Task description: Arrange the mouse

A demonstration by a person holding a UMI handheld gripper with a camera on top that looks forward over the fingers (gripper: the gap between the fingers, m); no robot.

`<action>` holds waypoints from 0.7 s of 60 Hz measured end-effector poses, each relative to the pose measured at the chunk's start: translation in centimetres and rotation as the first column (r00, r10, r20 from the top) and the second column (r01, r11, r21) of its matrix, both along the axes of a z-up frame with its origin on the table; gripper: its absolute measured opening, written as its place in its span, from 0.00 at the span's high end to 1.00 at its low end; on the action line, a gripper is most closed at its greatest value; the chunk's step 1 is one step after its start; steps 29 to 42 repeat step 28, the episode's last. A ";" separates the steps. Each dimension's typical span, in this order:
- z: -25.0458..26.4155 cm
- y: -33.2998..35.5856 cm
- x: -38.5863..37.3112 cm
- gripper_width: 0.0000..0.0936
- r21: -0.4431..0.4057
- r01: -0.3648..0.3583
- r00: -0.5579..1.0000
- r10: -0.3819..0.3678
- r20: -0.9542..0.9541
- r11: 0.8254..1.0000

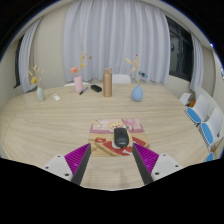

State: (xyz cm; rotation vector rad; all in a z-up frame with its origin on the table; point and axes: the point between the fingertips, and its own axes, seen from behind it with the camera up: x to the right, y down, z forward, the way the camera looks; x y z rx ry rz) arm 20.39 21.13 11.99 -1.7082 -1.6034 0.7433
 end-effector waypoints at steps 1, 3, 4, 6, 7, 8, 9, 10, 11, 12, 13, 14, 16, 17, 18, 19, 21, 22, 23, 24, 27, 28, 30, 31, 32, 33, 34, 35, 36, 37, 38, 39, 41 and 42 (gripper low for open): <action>0.1 -0.3 0.6 0.09 0.008 -0.001 1.000 0.001 0.000 1.000; 0.1 -0.8 1.8 0.09 0.021 -0.003 1.000 0.003 0.004 1.000; 0.1 -1.1 2.4 0.09 0.025 -0.003 1.000 0.003 0.007 1.000; 0.1 -1.7 3.4 0.09 0.025 0.001 1.000 -0.001 0.010 1.000; 0.1 -2.0 3.9 0.09 0.020 0.004 1.000 -0.004 0.010 1.000; 0.1 -2.2 4.3 0.09 0.014 0.005 1.000 -0.005 0.009 1.000; 0.1 -2.5 4.8 0.09 0.008 0.006 1.000 -0.006 0.012 1.000; 0.0 -2.8 5.1 0.09 0.003 0.006 1.000 -0.006 0.015 1.000; -0.1 -3.1 5.4 0.09 -0.003 0.007 1.000 -0.007 0.017 1.000; -0.1 -3.4 5.6 0.09 -0.008 0.008 1.000 -0.008 0.019 1.000; -0.1 -3.6 5.9 0.09 -0.014 0.009 1.000 -0.009 0.021 1.000; -0.2 -3.9 6.1 0.09 -0.019 0.010 1.000 -0.010 0.021 1.000; -0.2 -4.3 6.4 0.09 -0.024 0.009 1.000 -0.008 0.021 1.000; -0.3 -4.5 6.6 0.09 -0.025 0.007 1.000 -0.007 0.021 1.000; -0.3 -4.6 6.7 0.09 -0.029 0.006 1.000 -0.005 0.022 1.000; -0.3 -4.7 6.9 0.09 -0.033 0.005 1.000 -0.005 0.022 0.999; -0.3 -4.8 7.0 0.09 -0.038 0.007 1.000 -0.006 0.025 0.999; -0.4 -4.8 7.1 0.09 -0.034 0.007 1.000 -0.006 0.027 0.999; -0.4 -4.8 7.2 0.09 -0.029 0.008 1.000 -0.007 0.029 1.000; -0.5 -4.8 7.3 0.09 -0.024 0.009 1.000 -0.008 0.030 1.000; -0.6 -4.8 7.3 0.09 -0.016 0.008 0.999 -0.008 0.032 1.000; -0.7 -4.9 7.4 0.09 -0.019 0.007 0.999 -0.006 0.034 1.000; -0.7 -4.9 7.4 0.09 -0.019 0.007 0.999 -0.006 0.034 1.000; -0.7 -4.9 7.4 0.09 -0.019 0.007 0.999 -0.006 0.034 1.000; -0.7 -4.9 7.4 0.09 -0.019 0.007 0.999 -0.006 0.034 1.000; -0.7 -4.9 7.4 0.09 -0.019 0.007 0.999 -0.006 0.034 1.000; -0.7 -4.9 7.4 0.09 -0.019 0.007 0.999 -0.006 0.034 1.000; -0.7 -4.9 7.4 0.09 -0.019 0.007 0.999 -0.006 0.034 1.000; -0.7 -4.9 7.4 0.09 -0.019 0.007 0.999 -0.006 0.034 1.000; -0.7 -4.9 7.4 0.09 -0.019 0.007 0.999 -0.006 0.034 1.000; -0.7 -4.9 7.4 0.09 -0.019 0.007 0.999 -0.006 0.034 1.000; -0.7 -4.9 7.4 0.09 -0.019 0.007 0.999 -0.006 0.034 1.000; -0.7 -4.9 7.4 0.09 -0.019 0.007 0.999 -0.006 0.034 1.000; -0.7 -4.9 7.4 0.09 -0.019 0.007 0.999 -0.006 0.034 1.000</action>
